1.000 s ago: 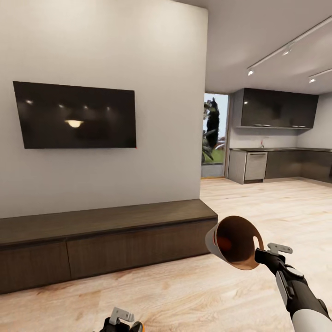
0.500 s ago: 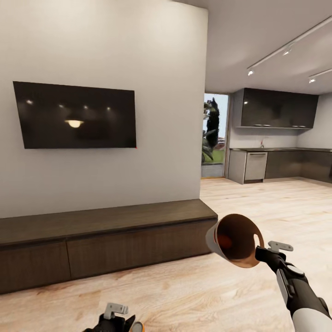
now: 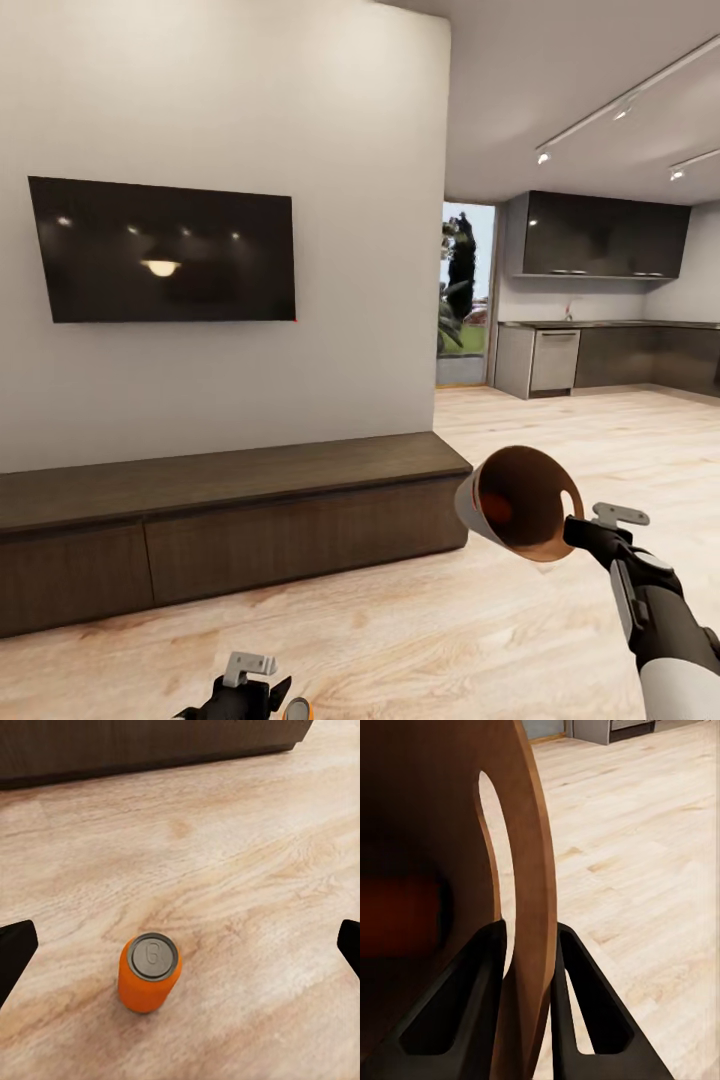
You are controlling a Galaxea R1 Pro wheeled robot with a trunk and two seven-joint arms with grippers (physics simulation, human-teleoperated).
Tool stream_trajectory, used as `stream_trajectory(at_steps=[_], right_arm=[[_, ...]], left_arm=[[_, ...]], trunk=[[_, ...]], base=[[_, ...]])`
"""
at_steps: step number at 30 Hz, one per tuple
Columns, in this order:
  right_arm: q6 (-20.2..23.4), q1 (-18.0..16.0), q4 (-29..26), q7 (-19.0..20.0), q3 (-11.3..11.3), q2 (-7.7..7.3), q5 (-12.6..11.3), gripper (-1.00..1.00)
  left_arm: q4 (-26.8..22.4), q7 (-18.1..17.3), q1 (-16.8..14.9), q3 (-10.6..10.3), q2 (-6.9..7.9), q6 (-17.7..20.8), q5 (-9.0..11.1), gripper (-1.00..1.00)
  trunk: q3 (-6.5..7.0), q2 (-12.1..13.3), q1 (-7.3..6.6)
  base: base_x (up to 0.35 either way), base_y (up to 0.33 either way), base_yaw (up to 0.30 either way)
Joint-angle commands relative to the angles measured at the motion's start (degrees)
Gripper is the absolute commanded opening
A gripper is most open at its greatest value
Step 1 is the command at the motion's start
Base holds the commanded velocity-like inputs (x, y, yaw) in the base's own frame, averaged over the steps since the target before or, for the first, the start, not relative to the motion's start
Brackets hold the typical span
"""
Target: Put the three can of soda from the living room inside the tash can in the kitchen.
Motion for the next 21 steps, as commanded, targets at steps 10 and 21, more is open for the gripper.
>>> stream_trajectory(at_steps=[10,21], right_arm=[[0.5,-0.5,-2.0,0.4,-0.1,-0.13,-0.7,-1.0],[0.7,-0.5,-6.4,0.5,1.5,0.44,-0.3,-1.0]], left_arm=[[0.0,-0.1,0.0,0.0,0.0,-0.1,0.0,1.0],[0.2,0.0,0.0,0.0,0.0,-1.3,0.0,1.0]], trunk=[[-1.1,-0.1,0.12],[-3.53,-0.2,0.41]], base=[[0.0,0.0,0.0],[0.0,0.0,0.0]])
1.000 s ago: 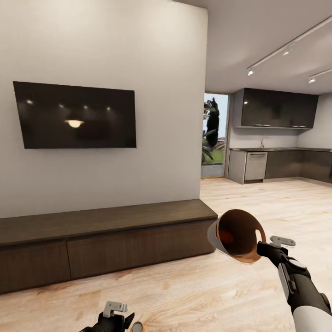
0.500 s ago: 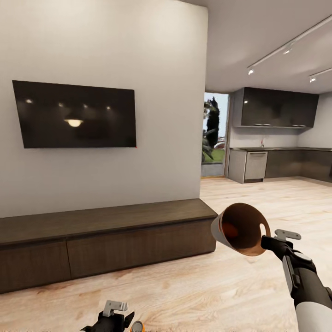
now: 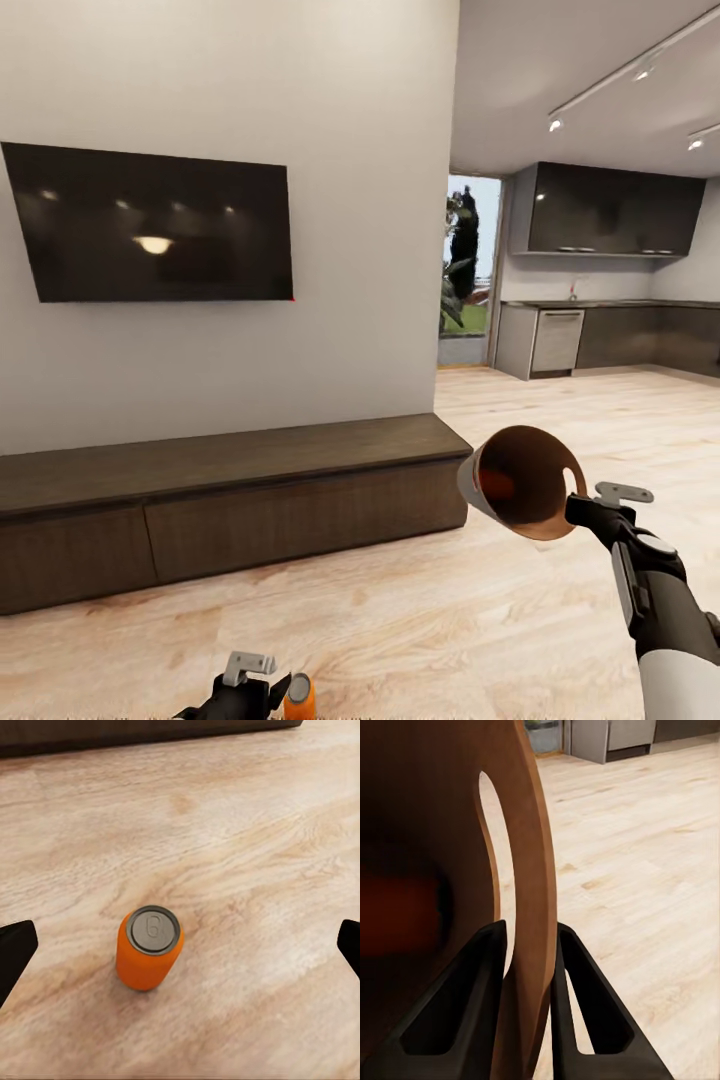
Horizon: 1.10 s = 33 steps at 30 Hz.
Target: Put the three can of soda from the living room inside the tash can in the kitchen.
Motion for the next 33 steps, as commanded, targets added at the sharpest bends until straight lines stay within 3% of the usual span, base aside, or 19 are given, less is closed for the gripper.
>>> stream_trajectory(at_steps=[1,4,9,33], right_arm=[[0.4,0.0,-1.5,0.4,0.5,0.07,-0.4,-1.0],[4.1,0.2,-5.0,0.4,1.2,0.17,-0.5,-1.0],[6.6,0.3,-7.5,0.4,1.5,0.26,-0.6,-1.0],[7.6,0.4,-10.3,0.4,1.6,0.16,-0.4,-1.0]], left_arm=[[0.0,0.0,0.0,0.0,0.0,0.0,0.0,1.0],[0.1,0.0,0.0,0.0,0.0,-0.1,0.0,1.0],[0.1,0.0,0.0,0.0,0.0,-0.2,0.0,1.0],[0.3,0.1,0.0,0.0,0.0,-0.3,-0.1,1.0]], trunk=[[-0.22,0.0,0.02],[-0.89,-0.1,0.1],[-1.99,-0.1,0.22],[-7.31,-0.5,0.84]], base=[[0.0,0.0,0.0],[0.0,0.0,0.0],[0.0,0.0,0.0],[0.0,0.0,0.0]])
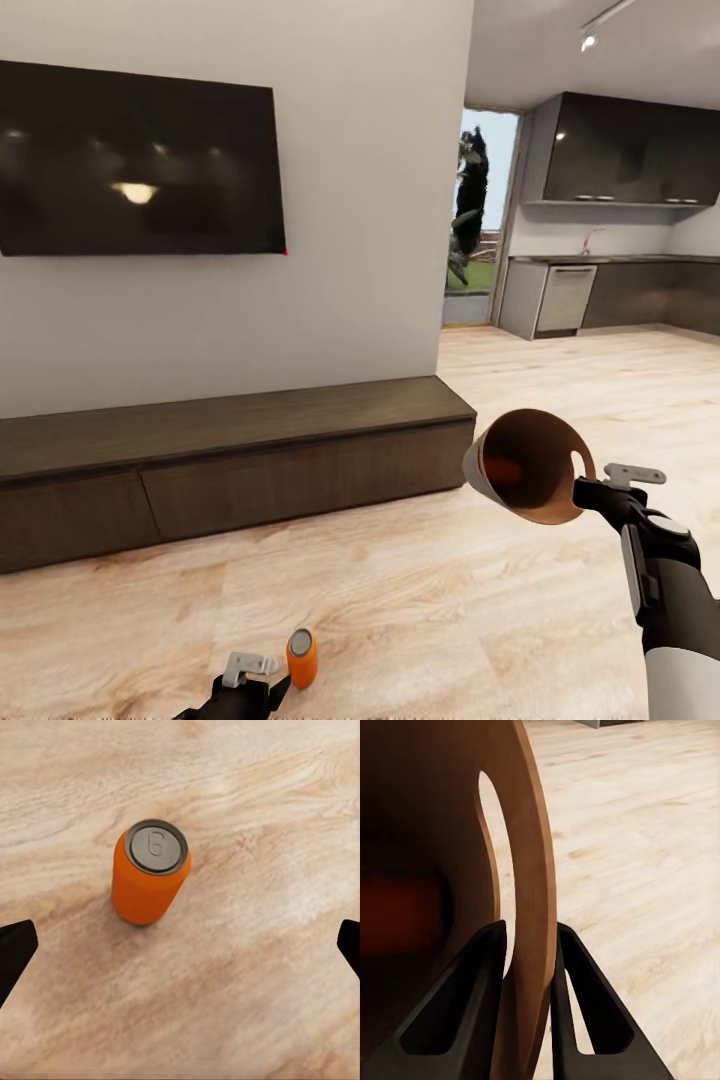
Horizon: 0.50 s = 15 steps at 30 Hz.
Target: Put the three can of soda from the living room inside the tash can in the kitchen.
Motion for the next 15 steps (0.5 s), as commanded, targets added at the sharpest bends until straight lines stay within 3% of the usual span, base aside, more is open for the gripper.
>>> stream_trajectory(at_steps=[1,15], right_arm=[[0.1,0.0,-0.7,0.4,0.0,0.02,-0.7,-1.0],[4.6,0.0,-6.0,0.4,-0.1,0.08,-0.9,-1.0]], left_arm=[[0.0,0.0,0.0,0.0,0.0,0.0,0.0,1.0],[0.1,0.0,0.0,0.0,-0.02,-0.8,-0.2,1.0]], trunk=[[-0.22,0.0,0.02],[-3.32,-0.2,0.38]], base=[[0.0,0.0,0.0],[0.0,0.0,0.0]])
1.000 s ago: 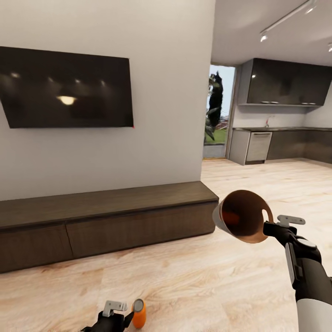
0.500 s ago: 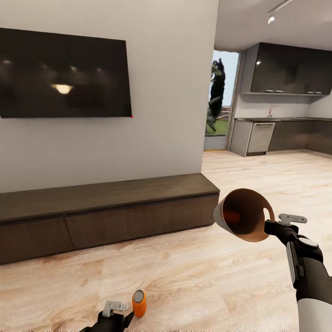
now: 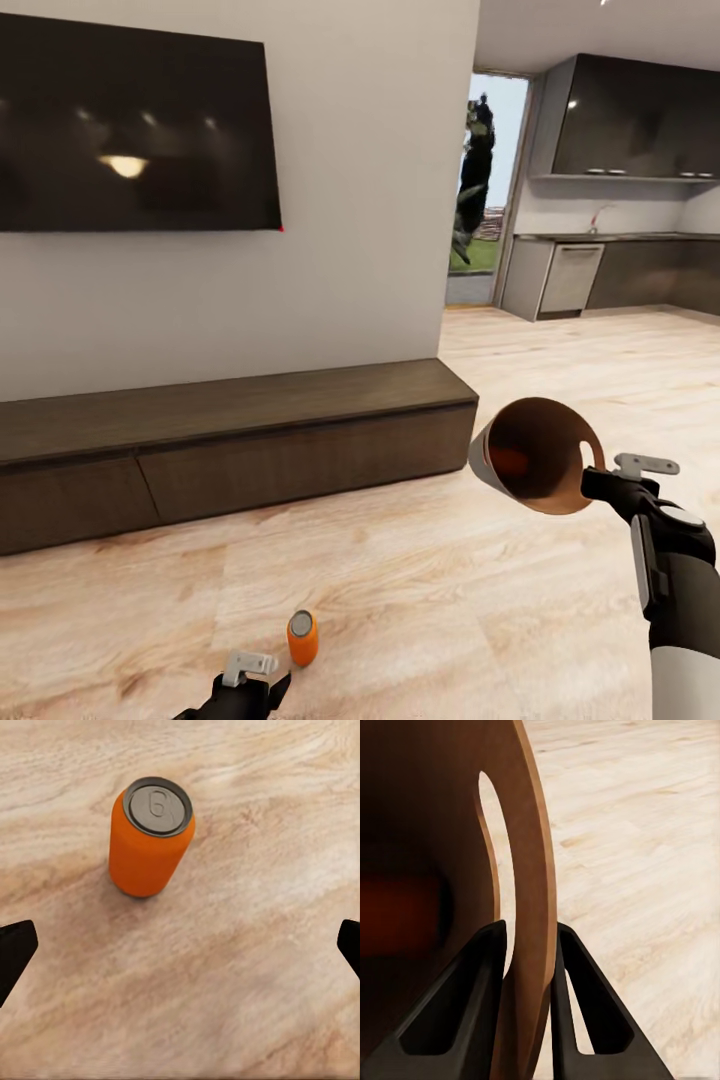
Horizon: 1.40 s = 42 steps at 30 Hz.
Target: Put the three can of soda from the living room inside the tash can in the kitchen.
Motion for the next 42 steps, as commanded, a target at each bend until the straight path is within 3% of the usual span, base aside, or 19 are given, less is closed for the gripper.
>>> stream_trajectory(at_steps=[1,24,42], right_arm=[[0.1,0.0,-0.1,0.4,0.0,0.0,-0.6,-1.0],[0.3,0.0,-0.9,0.5,-0.1,-0.09,-0.8,-1.0],[0.4,0.0,-1.7,0.5,0.0,0.0,-1.0,-1.0]], left_arm=[[0.0,0.0,0.0,0.0,-0.01,0.0,0.0,1.0],[0.0,0.0,0.0,0.0,-0.06,-0.7,-0.1,1.0],[0.0,0.0,0.0,0.0,-0.07,-0.7,0.0,1.0]], trunk=[[-0.22,0.0,0.02],[-5.31,-0.3,0.61],[-5.31,-0.3,0.61]], base=[[0.0,0.0,0.0],[0.0,0.0,0.0],[0.0,0.0,0.0]])
